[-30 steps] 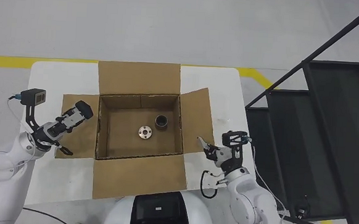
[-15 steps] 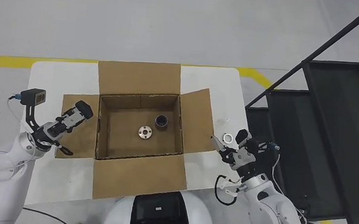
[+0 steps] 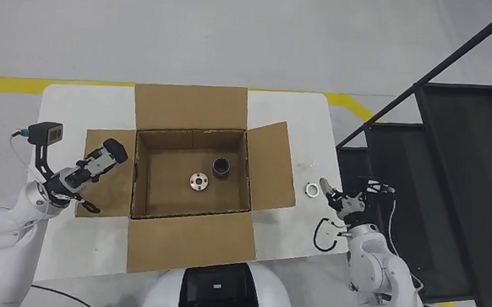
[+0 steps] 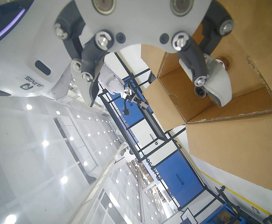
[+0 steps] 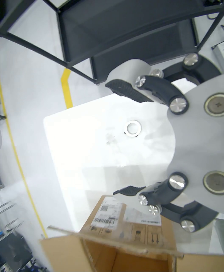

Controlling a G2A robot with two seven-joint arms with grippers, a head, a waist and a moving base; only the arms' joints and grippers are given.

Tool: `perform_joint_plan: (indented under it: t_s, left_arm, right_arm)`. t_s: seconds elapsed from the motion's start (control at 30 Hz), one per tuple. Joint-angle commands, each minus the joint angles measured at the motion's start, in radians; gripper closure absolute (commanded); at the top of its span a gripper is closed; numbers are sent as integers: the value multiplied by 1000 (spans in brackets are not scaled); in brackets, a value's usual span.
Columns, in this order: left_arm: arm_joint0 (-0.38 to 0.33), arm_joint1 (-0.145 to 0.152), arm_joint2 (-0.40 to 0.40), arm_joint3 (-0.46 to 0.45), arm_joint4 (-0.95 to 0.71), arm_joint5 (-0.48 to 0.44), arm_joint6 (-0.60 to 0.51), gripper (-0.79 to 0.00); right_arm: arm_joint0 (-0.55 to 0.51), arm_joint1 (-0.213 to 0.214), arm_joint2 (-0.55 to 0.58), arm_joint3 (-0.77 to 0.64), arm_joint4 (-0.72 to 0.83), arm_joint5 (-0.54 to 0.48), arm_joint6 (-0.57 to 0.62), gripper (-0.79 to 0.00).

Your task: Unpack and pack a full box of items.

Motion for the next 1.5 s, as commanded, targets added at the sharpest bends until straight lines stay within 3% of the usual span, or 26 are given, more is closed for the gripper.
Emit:
perform_joint_plan:
  t_s: [0.0,0.03,0.13,0.57,0.97,1.3,1.47]
  left_arm:
    - [0,0,0,0,0,0,0,-785]
    - [0,0,0,0,0,0,0,-785]
    - [0,0,0,0,0,0,0,-785]
    - [0,0,0,0,0,0,0,-785]
    - [0,0,0,0,0,0,0,-785]
    - [0,0,0,0,0,0,0,-785]
    - [0,0,0,0,0,0,0,-785]
  right_arm:
    - [20,1,-21,42,-16,-4,22,-446]
    - [28,1,-24,68,-29,11,26,-382]
    - [57,0,-49,131,-56,43,38,-345]
    - [169,-6,-111,295,-70,169,88,-329]
    - [265,-10,-139,396,-42,218,88,-219]
    - [311,-12,-159,466,-35,253,88,-265]
    - [333,-13,-162,500,-30,269,86,-237]
